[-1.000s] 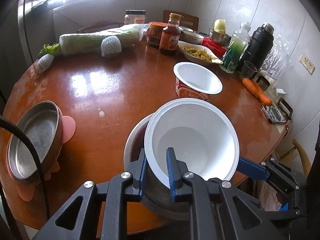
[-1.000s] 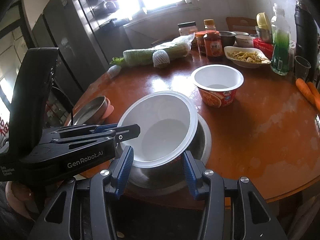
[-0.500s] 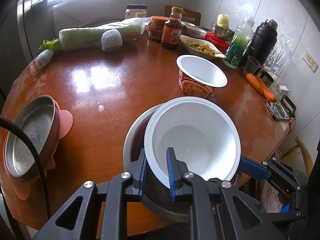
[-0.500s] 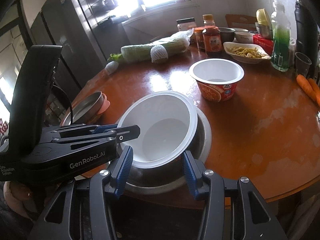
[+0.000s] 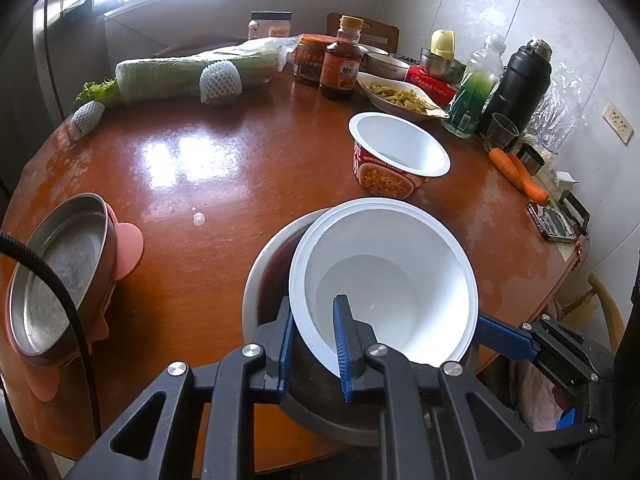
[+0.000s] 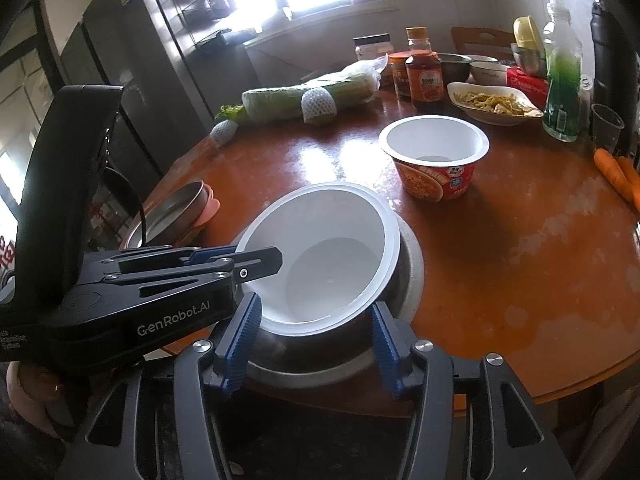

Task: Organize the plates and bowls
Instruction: 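Lift the white bowl with the left tool and lower it into the steel bowl, then open the left tool to release the white bowl and withdraw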

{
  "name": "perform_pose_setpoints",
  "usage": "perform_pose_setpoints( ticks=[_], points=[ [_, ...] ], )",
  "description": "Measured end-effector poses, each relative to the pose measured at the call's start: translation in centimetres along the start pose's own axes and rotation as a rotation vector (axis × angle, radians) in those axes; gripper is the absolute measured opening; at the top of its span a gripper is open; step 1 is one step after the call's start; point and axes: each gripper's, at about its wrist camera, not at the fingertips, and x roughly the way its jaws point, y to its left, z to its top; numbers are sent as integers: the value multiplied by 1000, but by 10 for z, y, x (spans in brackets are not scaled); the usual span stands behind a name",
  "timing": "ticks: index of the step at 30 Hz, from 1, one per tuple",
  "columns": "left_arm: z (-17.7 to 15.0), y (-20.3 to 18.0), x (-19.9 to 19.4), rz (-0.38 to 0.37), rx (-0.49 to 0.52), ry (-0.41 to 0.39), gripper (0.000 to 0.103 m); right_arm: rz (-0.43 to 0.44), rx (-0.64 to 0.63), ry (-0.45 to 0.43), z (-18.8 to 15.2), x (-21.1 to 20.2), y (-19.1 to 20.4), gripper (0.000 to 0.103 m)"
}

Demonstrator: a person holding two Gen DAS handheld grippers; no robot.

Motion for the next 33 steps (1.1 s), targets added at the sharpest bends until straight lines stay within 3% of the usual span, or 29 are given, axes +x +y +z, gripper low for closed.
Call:
perform_pose_setpoints(
  ticks=[22,26,33],
  points=[
    [2,-2,-12,-1,10,-39,19,-36,20,-36,4,-16,-11,67],
    [2,-2,-15,3,12,-51,28,-41,28,-48,5,-20,-15,67],
    [5,-2,-23,1,14,-78,32,-54,49,-62,7,-24,-23,67]
  ],
)
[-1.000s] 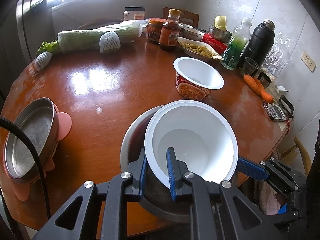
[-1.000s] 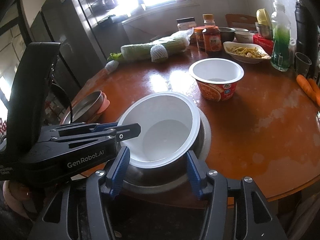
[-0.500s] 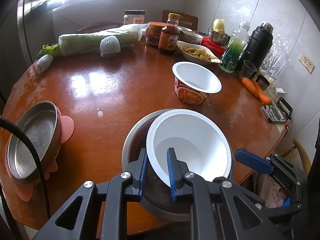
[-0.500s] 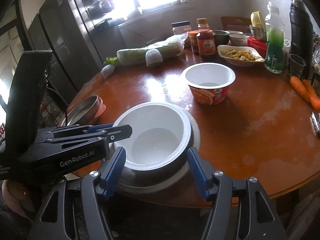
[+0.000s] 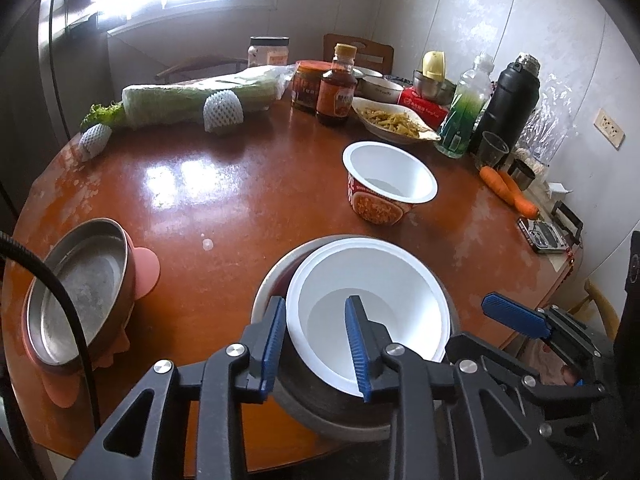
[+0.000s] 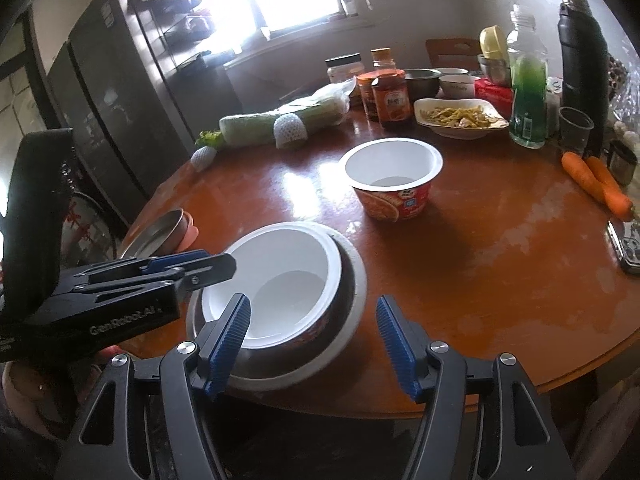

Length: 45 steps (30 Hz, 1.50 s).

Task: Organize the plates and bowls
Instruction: 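Open the left tool to release the white bowl and withdraw, then move the left tool to the red-printed white bowl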

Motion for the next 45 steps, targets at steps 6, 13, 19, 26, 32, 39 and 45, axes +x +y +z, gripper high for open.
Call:
perform_pose_setpoints(
  ticks=[6,13,19,26,32,39,45],
  points=[
    [4,-2,-7,0,6,-25,40,-6,11,-12,0,-3,-5,68],
    [10,-5,-13,1,20,-52,43,-21,15,-28,4,-5,-10,68],
    [20,-5,-10,-8,20,-62,45,-37,23,-43,12,-6,-17,71],
    [37,-1,6,-24,11,-58,46,-62,54,-48,22,2,-33,74],
    [57,-1,20,-36,9,-64,46,-90,63,-63,37,8,-45,74],
    [79,-10,36,-50,30,-65,46,-118,61,-51,53,25,-53,74],
    [90,-16,50,-54,48,-50,47,-129,61,-55,70,40,-60,74]
  ],
)
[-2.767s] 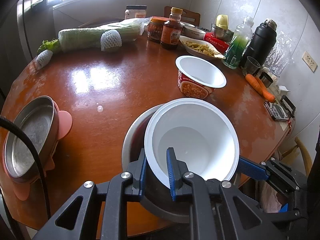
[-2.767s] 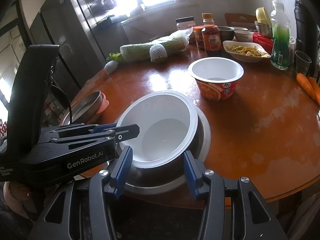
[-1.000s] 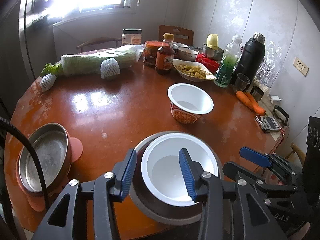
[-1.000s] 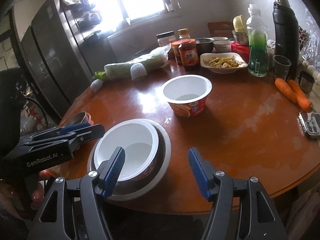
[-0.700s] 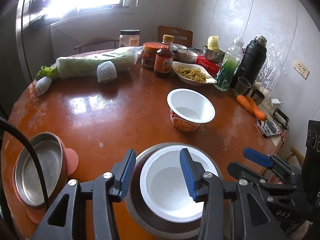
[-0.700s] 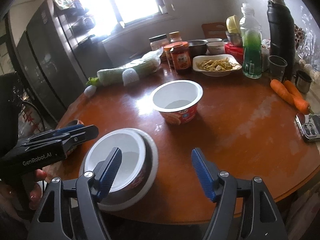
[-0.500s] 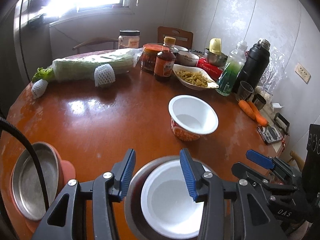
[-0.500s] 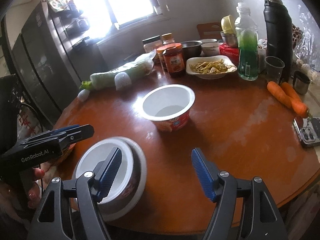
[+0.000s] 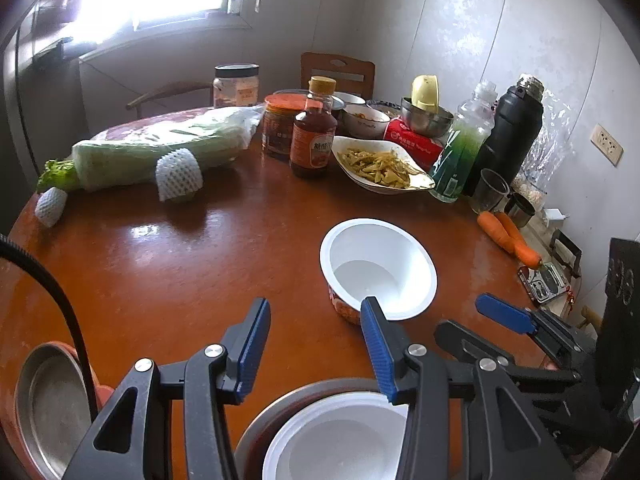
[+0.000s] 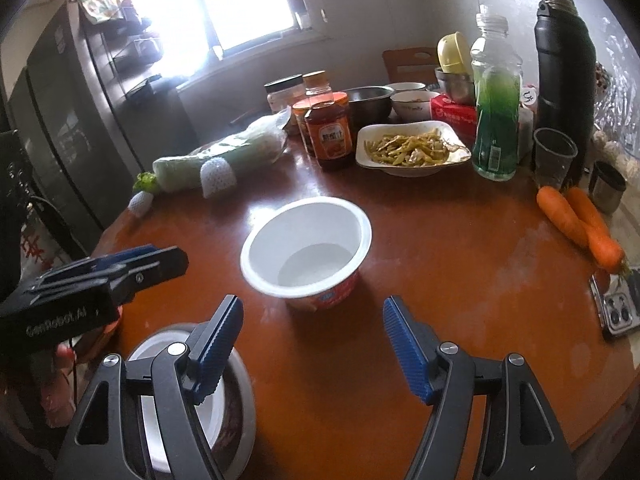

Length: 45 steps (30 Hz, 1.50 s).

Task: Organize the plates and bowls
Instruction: 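Move the left tool to the red-printed white bowl, then grasp the rim of the red-printed white bowl with the left tool and lift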

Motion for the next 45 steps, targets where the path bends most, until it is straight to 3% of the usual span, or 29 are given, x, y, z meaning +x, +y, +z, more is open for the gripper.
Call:
perform_pose_setpoints(
  ticks=[14,29,37,38,42,45],
  points=[
    [14,10,33,-2,-26,44,51,-29,25,49,20,45,-17,74],
    [21,10,65,-58,-48,118,52,-49,23,41,25,62,-24,74],
    [22,10,77,-111,-76,148,52,-4,-21,59,23,69,-16,56],
    [22,9,79,-118,-77,154,51,6,-26,61,22,69,-14,53],
    [21,8,83,-161,-79,171,30,23,-40,65,21,70,-8,49],
    [21,8,83,-161,-72,167,26,13,-49,64,20,70,-4,48]
  ],
)
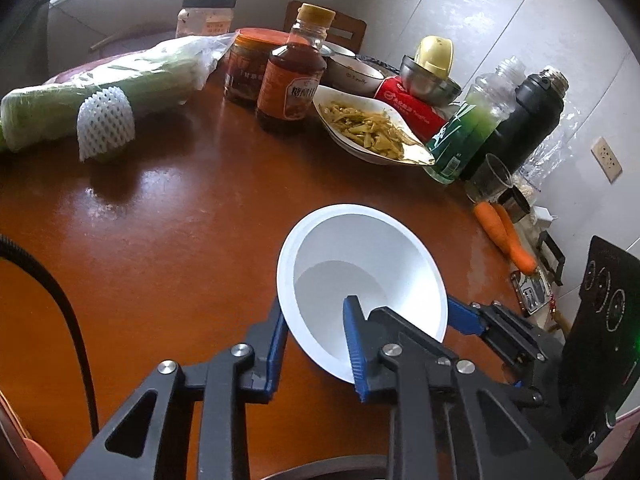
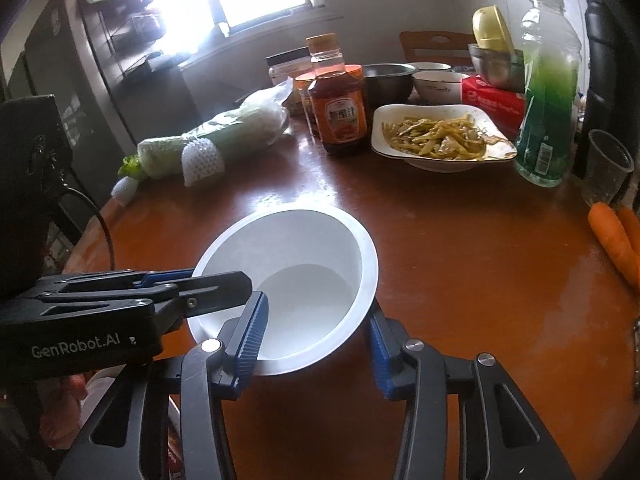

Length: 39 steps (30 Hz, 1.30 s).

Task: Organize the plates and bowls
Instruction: 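Grasp the rim of the red-printed white bowl with the left tool and lift, then carry the red-printed bowl over the nested bowls and lower it inside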

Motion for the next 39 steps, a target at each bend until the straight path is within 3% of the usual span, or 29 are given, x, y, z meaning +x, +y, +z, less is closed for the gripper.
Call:
perform_pose_setpoints(
  ticks=[39],
  points=[
    [-38,-16,-111,24,43,-175,25,19,-85,-122,-6,-86,61,49]
  ],
)
